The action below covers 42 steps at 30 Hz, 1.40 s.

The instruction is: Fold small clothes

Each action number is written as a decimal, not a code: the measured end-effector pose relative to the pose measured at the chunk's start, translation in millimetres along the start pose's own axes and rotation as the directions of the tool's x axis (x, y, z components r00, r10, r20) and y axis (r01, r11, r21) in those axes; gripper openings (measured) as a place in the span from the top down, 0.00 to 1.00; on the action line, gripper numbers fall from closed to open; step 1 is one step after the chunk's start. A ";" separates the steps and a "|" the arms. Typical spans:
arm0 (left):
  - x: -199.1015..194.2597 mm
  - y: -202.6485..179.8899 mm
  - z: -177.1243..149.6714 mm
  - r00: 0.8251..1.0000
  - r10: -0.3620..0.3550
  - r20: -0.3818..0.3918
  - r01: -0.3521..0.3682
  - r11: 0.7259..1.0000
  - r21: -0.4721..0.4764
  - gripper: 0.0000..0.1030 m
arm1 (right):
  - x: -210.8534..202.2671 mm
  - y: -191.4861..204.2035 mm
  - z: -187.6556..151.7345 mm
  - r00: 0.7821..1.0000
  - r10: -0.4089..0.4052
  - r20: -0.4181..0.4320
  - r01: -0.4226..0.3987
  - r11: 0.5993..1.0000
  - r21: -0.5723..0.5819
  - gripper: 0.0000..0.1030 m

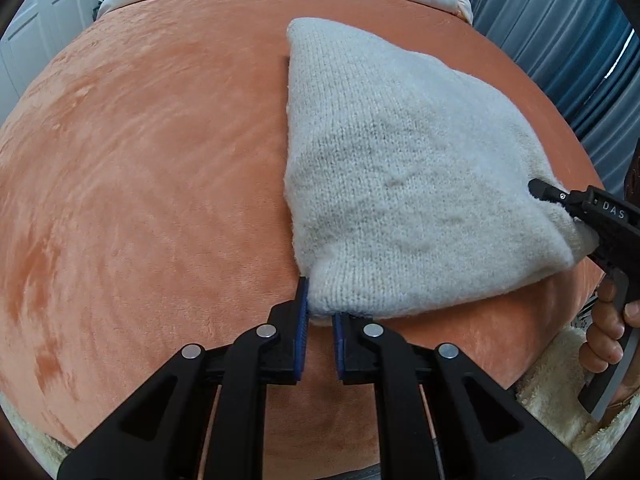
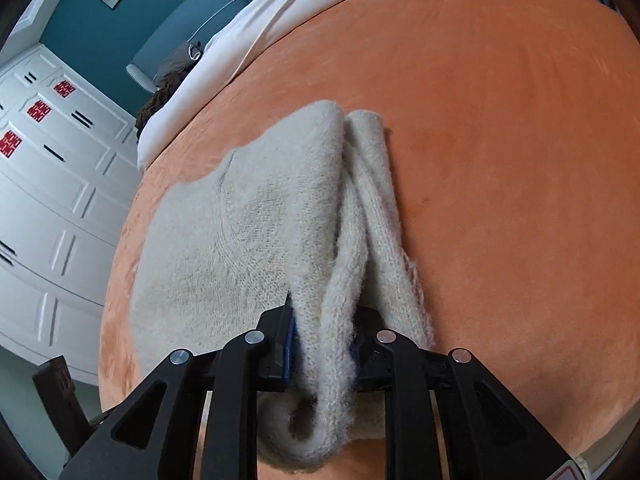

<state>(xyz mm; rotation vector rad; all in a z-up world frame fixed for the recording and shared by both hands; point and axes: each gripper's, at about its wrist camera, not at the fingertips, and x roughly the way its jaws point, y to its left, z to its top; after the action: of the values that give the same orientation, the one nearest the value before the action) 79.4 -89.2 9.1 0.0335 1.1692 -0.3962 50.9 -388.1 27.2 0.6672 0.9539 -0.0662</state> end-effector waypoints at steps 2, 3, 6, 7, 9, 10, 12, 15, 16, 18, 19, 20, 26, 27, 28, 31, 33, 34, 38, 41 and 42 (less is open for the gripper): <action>-0.6 -0.7 1.7 1.000 0.003 -0.007 -0.003 1.000 -0.007 0.90 | -1.7 2.7 1.6 1.000 0.001 -0.009 -0.001 1.000 -0.005 0.78; -2.5 -1.0 2.1 1.000 0.001 -0.006 -0.001 1.000 -0.005 0.90 | -8.3 2.1 1.3 1.000 0.013 -0.005 -0.013 1.000 -0.001 0.72; -11.1 -6.0 2.8 1.000 0.008 0.005 -0.008 1.000 0.014 0.87 | -29.4 -1.7 -1.9 0.999 0.022 0.035 -0.022 1.000 -0.005 0.68; -15.3 -7.3 1.5 1.000 0.013 0.010 -0.014 1.000 0.016 0.87 | -39.3 -0.9 -7.2 0.998 0.028 0.048 -0.028 1.000 -0.006 0.66; -19.6 -9.1 -0.7 1.000 0.016 0.011 -0.016 1.000 0.020 0.87 | -53.8 -2.7 -17.1 0.997 0.043 0.058 -0.043 0.999 -0.005 0.53; -20.7 -9.9 -1.5 1.000 0.022 0.009 -0.022 1.000 0.020 0.87 | -57.1 -1.0 -22.3 0.997 0.048 0.053 -0.048 0.999 -0.005 0.51; -22.4 -11.8 -2.1 1.000 0.024 0.003 -0.024 1.000 0.015 0.87 | -58.3 1.4 -30.9 0.998 0.050 0.038 -0.049 0.999 -0.011 0.49; -25.2 -13.6 -3.9 1.000 0.030 0.005 -0.030 1.000 0.007 0.87 | -47.8 4.8 -40.1 0.999 0.032 0.009 -0.031 0.999 -0.027 0.51; -25.7 -14.0 -4.8 0.999 0.034 0.007 -0.034 0.999 0.006 0.87 | -41.8 6.1 -41.6 1.000 0.026 -0.004 -0.026 0.999 -0.037 0.55; -26.5 -15.8 -7.7 0.999 0.039 0.004 -0.039 0.999 0.005 0.87 | -32.3 7.5 -43.1 1.000 -0.001 -0.022 0.000 0.999 -0.046 0.87; -27.4 -16.2 -7.6 0.999 0.040 0.003 -0.040 0.999 0.005 0.87 | -35.6 8.8 -41.7 1.000 0.010 -0.012 -0.010 0.999 -0.041 0.88; -28.5 -16.5 -7.5 0.999 0.041 0.003 -0.041 0.999 0.004 0.87 | -43.1 10.6 -40.5 0.999 0.035 0.014 -0.035 0.999 -0.037 0.89; -20.9 -11.6 -9.7 0.998 0.055 -0.017 -0.055 0.998 -0.018 0.86 | -73.2 0.0 -35.6 0.992 0.080 0.094 -0.076 0.996 -0.046 0.91; -15.7 -9.3 -10.4 0.998 0.053 -0.026 -0.054 0.998 -0.029 0.86 | -54.6 -10.3 -40.5 0.999 0.023 0.044 -0.021 0.999 -0.045 0.91; -9.9 -6.7 -11.2 0.997 0.067 -0.032 -0.068 0.997 -0.033 0.84 | -33.0 -21.2 -47.2 0.999 -0.022 -0.025 0.022 0.999 -0.033 0.91; -5.7 -4.6 -15.2 0.995 0.085 -0.044 -0.086 0.996 -0.031 0.84 | -29.9 -31.6 -48.5 0.999 0.032 -0.041 -0.030 0.999 0.037 0.89; -17.8 -5.7 -15.3 0.997 0.074 -0.036 -0.075 0.997 -0.020 0.84 | -48.2 -24.8 -38.4 1.000 0.016 -0.003 -0.016 1.000 0.004 0.74; -29.8 -6.9 -12.6 0.999 0.046 -0.023 -0.047 0.999 -0.022 0.84 | -56.8 -22.7 -33.8 1.000 0.014 0.013 -0.014 1.000 0.001 0.69; -76.3 -18.8 5.2 0.995 -0.013 0.097 0.013 1.000 0.003 0.64 | -80.6 -6.6 -7.9 0.996 0.009 0.091 -0.003 0.998 -0.070 0.60; -87.0 -35.0 30.5 0.984 -0.054 0.171 0.052 0.999 0.015 0.54 | -67.1 7.4 22.4 0.994 -0.013 0.111 0.027 0.992 -0.119 0.60; -81.6 -41.4 40.1 0.983 -0.047 0.178 0.044 0.999 0.024 0.54 | -61.5 7.7 32.3 0.993 -0.028 0.115 0.042 0.992 -0.123 0.59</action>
<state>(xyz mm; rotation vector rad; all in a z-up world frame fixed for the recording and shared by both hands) 74.8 -113.6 105.9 -0.0115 0.9902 -0.4421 40.8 -414.1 91.3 0.5254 0.8536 -0.0740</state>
